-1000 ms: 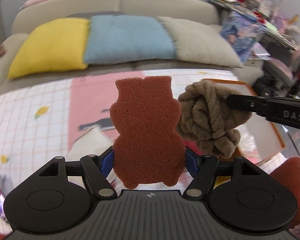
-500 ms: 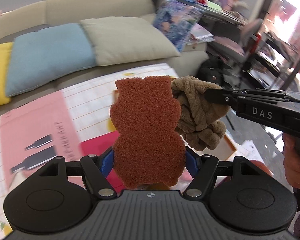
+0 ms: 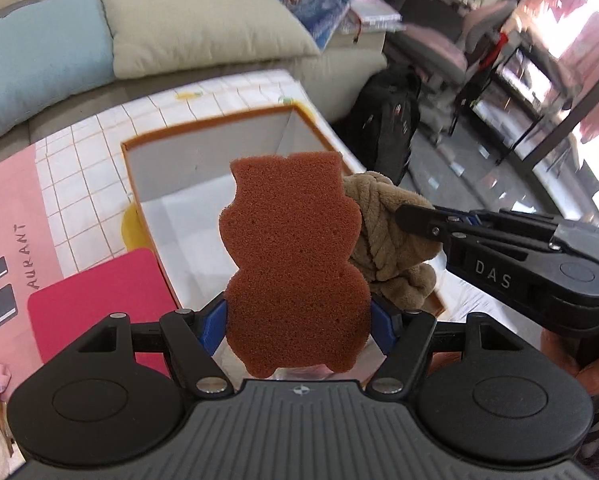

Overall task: Organize soft objects
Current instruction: 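Carry the sponge and plush into the cardboard box and release both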

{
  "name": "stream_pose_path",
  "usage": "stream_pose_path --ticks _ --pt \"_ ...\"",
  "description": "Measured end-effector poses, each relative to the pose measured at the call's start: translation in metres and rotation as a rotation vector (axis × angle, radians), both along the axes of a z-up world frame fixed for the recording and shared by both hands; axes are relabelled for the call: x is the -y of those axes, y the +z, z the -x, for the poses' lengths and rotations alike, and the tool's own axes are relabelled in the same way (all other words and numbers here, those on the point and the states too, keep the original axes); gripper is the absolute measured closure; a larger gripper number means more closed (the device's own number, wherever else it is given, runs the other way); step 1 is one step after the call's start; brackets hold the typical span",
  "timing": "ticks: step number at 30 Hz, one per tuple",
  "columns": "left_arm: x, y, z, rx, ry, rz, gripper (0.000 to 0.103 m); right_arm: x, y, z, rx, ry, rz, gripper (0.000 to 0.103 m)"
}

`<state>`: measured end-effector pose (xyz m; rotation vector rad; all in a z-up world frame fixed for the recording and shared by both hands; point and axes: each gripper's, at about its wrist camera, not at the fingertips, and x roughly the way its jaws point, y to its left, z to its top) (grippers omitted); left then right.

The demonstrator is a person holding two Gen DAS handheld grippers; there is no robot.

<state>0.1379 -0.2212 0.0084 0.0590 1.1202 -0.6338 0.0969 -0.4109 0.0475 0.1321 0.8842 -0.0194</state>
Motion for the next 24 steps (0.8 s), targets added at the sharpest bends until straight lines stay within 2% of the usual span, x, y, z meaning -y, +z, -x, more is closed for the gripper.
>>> stream_pose_path --ticks 6,10,17,21,24 --pt "0.015 -0.023 0.004 0.056 -0.001 -0.167 0.022 0.001 -0.031 -0.004 -0.051 -0.023 0.000 0.096" --pt "0.025 -0.036 0.001 0.057 -0.018 -0.267 0.021 -0.004 -0.044 -0.009 -0.062 -0.024 0.041 0.096" --pt "0.031 -0.045 0.002 0.032 -0.063 -0.312 0.016 -0.016 -0.053 -0.016 -0.073 0.004 0.105 0.092" --pt "0.028 -0.048 0.000 0.013 -0.037 -0.281 0.013 -0.019 -0.056 -0.019 -0.091 0.018 0.118 0.084" --pt "0.026 -0.049 -0.001 -0.011 -0.035 -0.261 0.012 -0.019 -0.058 -0.021 -0.108 0.020 0.120 0.084"
